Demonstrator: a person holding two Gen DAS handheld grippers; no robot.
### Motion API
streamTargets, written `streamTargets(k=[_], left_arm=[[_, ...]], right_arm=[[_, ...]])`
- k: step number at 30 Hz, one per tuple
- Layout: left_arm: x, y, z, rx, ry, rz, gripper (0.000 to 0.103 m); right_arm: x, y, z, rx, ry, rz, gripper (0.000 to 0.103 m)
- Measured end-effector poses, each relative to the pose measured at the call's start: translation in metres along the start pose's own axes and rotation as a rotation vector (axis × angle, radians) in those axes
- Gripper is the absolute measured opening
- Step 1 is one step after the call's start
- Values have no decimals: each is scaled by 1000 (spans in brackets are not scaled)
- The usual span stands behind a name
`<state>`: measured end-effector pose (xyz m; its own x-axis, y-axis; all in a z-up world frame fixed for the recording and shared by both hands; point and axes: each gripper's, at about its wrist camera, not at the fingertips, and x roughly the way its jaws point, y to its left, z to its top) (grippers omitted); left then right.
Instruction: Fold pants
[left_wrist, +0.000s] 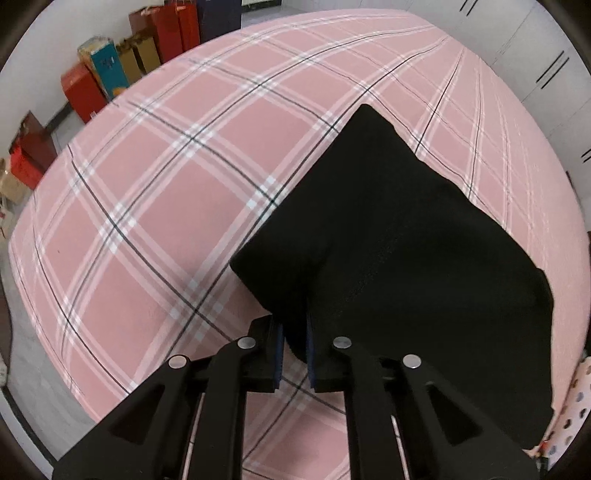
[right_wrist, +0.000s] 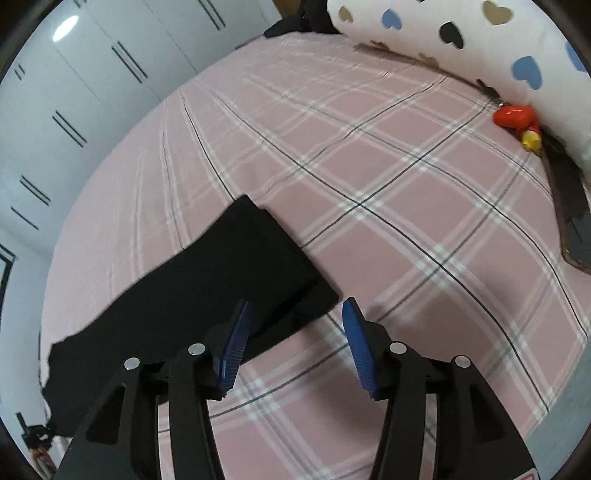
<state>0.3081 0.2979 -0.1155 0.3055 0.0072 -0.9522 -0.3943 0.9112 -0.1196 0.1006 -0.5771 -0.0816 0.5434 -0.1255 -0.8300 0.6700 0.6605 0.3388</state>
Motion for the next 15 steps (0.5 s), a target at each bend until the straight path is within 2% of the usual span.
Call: streamTargets(k=[2,3,5,7,8,10,12,15], left_arm=[[4,8,4,-7,-14,-3,10],[12,10,5,-10,3,-10,11],[14,16,3,2,3,-50,11],[0,23,-1,12,-24,-120,14],[-8,27,-2,10,-43,-127,18],[-27,36,-6,21,-99,-80,26],[-45,45,-10,35,-149,21,26],[-64,40,-16,84,-207,82,26]], right_arm=[[-1,9,-9,-18,-19,17,62],[-3,13,-12,-34,-17,13,63],[4,22,-27,-103,20,-40,63],[16,32,-38,-129,53,-41,63],[16,36,-45,-143,57,-31,63],[14,44,-59,-179,56,-34,63],[14,51,-71,-202,63,-39,63],[18,68,-85,-244,65,-40,63]])
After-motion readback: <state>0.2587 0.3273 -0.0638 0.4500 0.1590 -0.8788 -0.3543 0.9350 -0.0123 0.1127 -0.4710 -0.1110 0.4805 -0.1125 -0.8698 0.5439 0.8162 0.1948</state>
